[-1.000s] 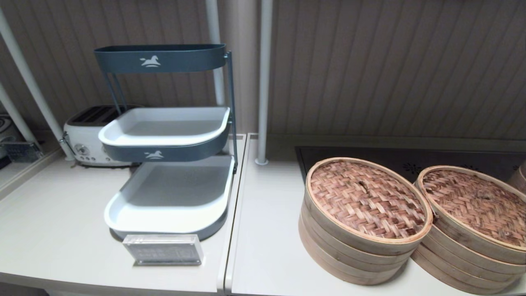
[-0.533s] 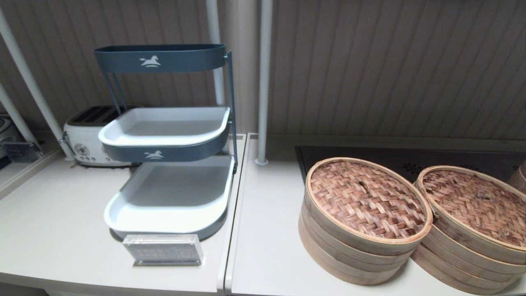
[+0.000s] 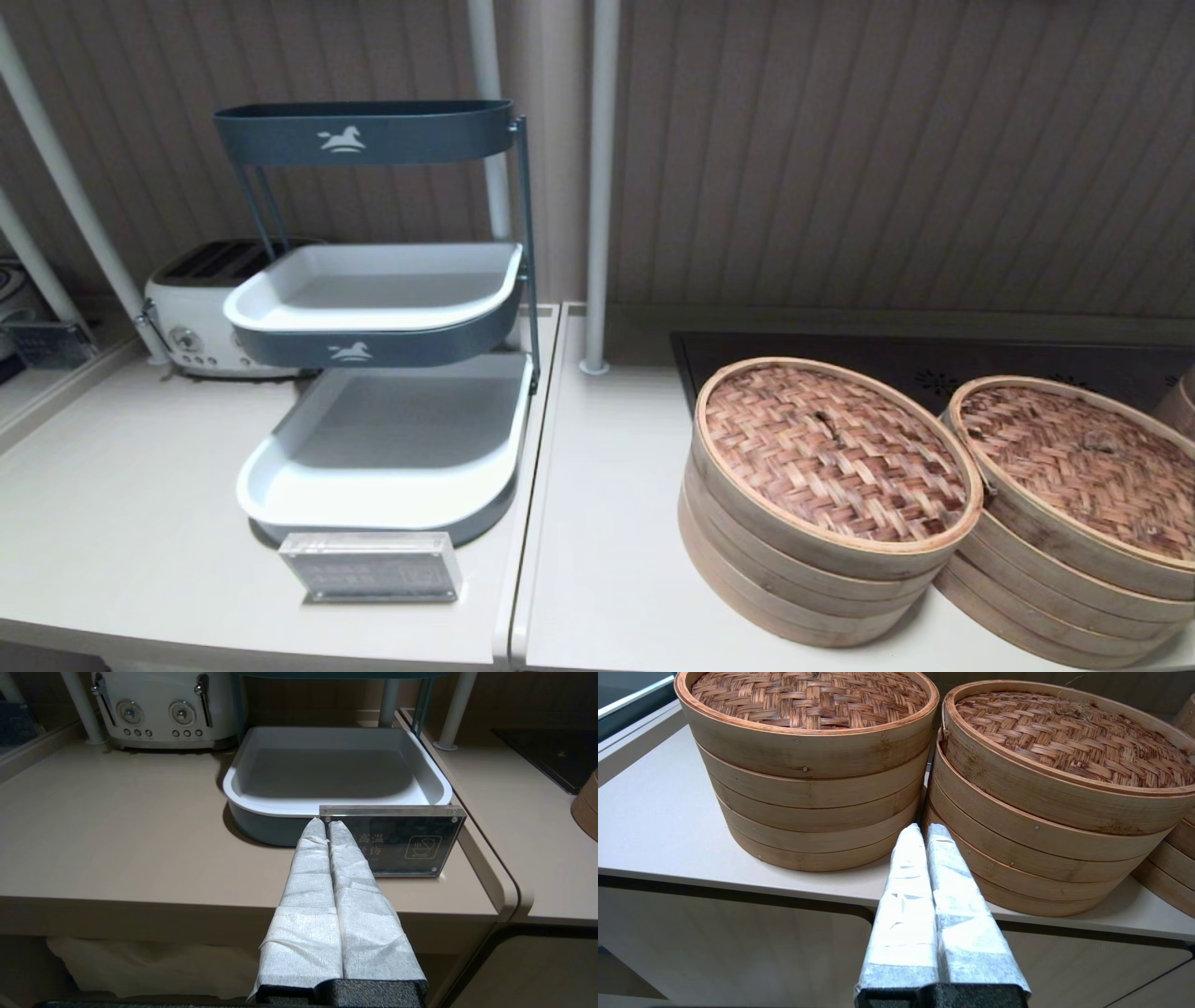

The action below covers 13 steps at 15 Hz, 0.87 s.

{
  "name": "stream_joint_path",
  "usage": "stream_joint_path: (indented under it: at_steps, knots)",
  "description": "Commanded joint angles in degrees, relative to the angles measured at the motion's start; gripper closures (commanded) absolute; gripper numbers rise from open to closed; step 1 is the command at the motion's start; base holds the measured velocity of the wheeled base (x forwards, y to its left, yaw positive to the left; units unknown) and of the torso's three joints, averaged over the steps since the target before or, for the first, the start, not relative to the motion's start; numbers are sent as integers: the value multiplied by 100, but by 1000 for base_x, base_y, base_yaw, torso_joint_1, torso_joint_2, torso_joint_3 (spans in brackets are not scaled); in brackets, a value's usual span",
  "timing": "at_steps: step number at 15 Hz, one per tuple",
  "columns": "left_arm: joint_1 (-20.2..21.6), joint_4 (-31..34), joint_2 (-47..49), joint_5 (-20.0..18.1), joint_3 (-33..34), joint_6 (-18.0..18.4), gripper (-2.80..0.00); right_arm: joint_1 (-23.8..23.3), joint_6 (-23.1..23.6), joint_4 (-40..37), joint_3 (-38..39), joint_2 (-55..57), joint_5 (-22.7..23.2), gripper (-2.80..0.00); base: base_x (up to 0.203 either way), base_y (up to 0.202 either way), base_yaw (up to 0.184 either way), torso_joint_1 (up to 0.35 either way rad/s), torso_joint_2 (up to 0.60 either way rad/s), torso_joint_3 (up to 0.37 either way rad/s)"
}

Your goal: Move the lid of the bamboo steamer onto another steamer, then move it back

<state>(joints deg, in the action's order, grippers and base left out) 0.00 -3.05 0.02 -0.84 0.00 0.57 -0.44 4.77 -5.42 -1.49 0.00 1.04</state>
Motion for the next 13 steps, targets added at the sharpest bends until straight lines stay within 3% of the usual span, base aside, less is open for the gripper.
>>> stream_joint_path:
  at_steps: [1, 13]
  knots:
    - [0, -3, -20, -4, 158, 4, 0, 0, 6, -2, -1, 17, 2, 0, 0, 0, 0, 0, 0, 0]
    - [0, -3, -20, -4, 158, 4, 0, -9, -12, -2, -1, 26, 2, 0, 0, 0, 0, 0, 0, 0]
